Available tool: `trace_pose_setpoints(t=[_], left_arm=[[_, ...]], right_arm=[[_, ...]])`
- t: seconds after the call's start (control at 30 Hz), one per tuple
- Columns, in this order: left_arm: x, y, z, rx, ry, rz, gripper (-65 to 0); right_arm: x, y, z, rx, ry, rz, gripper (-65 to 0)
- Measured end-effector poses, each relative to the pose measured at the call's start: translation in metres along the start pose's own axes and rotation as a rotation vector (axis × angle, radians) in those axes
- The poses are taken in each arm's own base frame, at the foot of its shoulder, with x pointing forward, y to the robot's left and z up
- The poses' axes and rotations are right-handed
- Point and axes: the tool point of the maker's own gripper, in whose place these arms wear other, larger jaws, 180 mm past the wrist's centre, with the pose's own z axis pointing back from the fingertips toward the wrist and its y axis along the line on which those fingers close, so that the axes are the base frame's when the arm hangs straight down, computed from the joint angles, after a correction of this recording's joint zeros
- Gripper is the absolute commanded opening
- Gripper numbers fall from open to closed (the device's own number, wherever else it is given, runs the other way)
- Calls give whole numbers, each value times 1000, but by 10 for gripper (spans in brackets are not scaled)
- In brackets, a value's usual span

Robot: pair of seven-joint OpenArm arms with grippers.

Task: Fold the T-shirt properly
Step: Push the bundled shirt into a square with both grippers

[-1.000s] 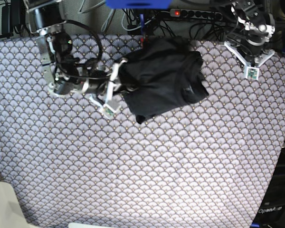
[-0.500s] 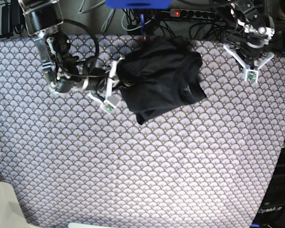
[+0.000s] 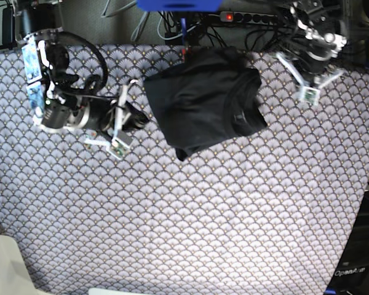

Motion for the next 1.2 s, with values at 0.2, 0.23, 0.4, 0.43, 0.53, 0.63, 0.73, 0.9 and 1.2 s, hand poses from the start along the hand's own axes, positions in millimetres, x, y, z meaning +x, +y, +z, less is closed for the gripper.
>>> trace_pose_setpoints(t=[0.2,0.23,0.4,0.43,0.53,0.63,0.73,0.9,1.2], left_arm=[[26,-46,-6,-122,-65,-57,-650],[28,-48,-6,-128,-69,-63,-650],[23,-66,-20,-178,-7,-91,-650],[24,-68,-24,-186,3,-93,-650],[32,-70,-37,-198,21,-81,-650],[40,-70,-44,-208,16,-74,-650],[50,-70,-51,-212,16,-79,-650],[77,-87,-62,-246,40,-155,-650],[157,-127,-57,-380,-120,-194,-650]], right_arm=[[-41,-14,-16,8,47,-120,-613],[-43,-15,-18,13,40,-137,-613],[-62,-14,-27,29,60,-201,-613],[-62,-11,-29,35,56,-200,-613],[-62,1,-34,63,36,-216,-613],[-65,11,-35,80,24,-241,-613],[-65,27,-40,111,7,-256,-613],[-68,57,-48,178,-26,-274,-613],[-70,88,-54,242,-29,-301,-613]])
